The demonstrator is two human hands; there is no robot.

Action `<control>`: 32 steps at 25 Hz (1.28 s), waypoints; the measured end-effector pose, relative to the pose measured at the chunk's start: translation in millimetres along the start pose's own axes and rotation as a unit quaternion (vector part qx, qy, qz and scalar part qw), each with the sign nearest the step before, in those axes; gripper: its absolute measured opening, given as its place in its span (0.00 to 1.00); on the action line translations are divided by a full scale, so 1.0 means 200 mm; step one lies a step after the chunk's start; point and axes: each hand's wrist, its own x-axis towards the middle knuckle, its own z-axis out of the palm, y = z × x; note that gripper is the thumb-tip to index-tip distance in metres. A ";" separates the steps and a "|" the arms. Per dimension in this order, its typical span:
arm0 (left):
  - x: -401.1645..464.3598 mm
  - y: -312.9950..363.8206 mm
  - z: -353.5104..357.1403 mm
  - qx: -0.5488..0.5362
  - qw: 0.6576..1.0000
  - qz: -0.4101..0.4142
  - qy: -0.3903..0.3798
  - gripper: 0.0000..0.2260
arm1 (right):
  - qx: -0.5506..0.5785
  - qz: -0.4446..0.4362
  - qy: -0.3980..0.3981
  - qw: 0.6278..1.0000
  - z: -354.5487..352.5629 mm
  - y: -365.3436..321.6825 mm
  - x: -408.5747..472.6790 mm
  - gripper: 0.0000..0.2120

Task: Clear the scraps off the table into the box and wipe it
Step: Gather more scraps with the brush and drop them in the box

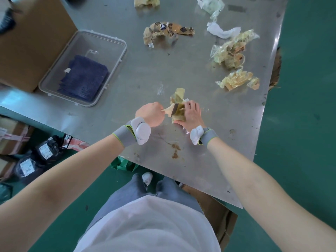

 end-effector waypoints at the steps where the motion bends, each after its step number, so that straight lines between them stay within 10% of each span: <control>1: 0.00 0.00 -0.01 -0.002 1.000 -0.004 0.006 0.10 | 0.016 0.004 -0.004 1.000 0.00 0.00 0.00 0.34; 9: 0.05 -0.04 -0.13 -0.104 0.988 -0.039 0.103 0.11 | 0.163 0.071 0.082 0.981 -0.01 0.00 0.00 0.23; 22: 0.37 0.39 -0.21 -0.126 0.989 0.046 0.056 0.08 | 0.235 0.112 0.456 0.851 -0.69 0.30 0.02 0.20; 32: 0.66 0.80 -0.19 -0.055 0.993 0.101 0.000 0.10 | 0.116 0.335 0.192 0.915 -0.80 0.82 0.35 0.29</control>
